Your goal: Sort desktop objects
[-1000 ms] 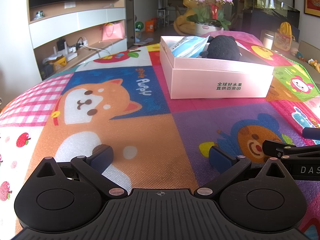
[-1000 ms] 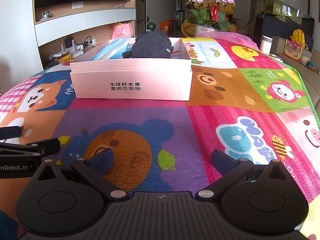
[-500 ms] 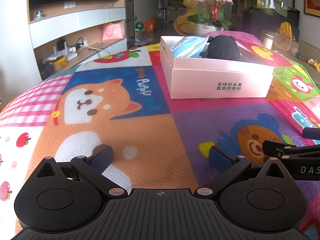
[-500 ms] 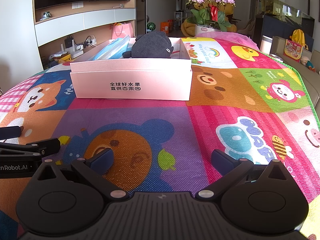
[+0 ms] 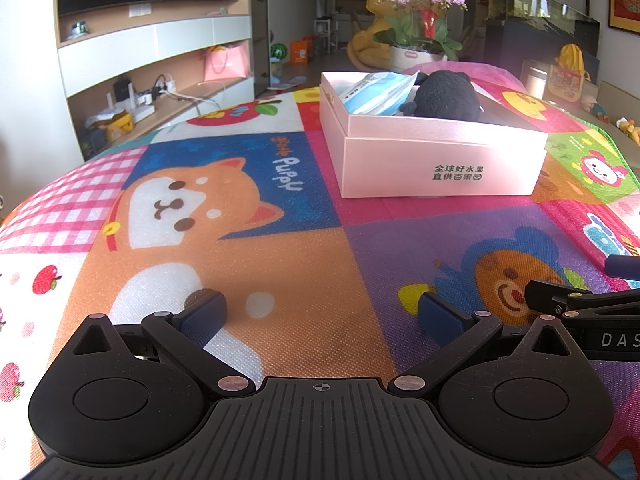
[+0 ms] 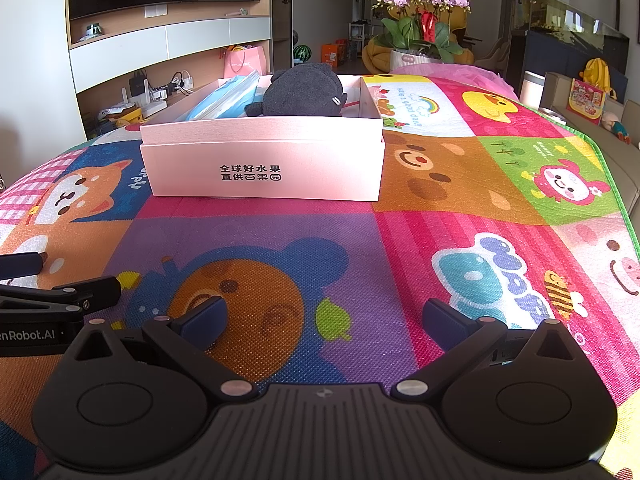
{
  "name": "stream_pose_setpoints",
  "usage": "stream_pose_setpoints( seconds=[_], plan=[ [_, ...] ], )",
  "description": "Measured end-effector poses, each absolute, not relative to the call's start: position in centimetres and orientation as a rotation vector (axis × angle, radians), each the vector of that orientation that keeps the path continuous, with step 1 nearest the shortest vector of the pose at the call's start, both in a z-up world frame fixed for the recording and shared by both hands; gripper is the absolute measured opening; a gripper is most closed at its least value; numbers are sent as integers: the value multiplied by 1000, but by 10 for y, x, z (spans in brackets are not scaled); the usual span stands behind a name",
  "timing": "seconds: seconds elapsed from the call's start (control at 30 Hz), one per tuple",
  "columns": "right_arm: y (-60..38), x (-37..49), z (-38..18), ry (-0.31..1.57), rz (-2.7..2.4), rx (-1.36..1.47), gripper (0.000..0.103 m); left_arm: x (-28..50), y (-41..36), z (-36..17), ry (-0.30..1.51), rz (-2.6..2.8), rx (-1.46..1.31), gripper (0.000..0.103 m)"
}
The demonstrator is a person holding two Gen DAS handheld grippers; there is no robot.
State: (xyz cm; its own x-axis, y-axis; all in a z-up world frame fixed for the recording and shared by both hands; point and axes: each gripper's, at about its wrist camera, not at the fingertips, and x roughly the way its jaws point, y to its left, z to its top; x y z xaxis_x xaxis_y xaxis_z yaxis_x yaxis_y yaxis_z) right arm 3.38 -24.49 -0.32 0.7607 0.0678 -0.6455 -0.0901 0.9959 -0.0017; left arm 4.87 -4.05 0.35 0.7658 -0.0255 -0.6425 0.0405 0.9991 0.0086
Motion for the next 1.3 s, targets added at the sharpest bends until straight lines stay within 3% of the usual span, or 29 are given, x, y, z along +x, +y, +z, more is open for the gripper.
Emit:
stream_pose_setpoints(
  seconds=[1.3],
  plan=[
    [-244, 34, -3, 701, 86, -33, 103, 49, -42, 5, 699, -33, 16, 103]
  ],
)
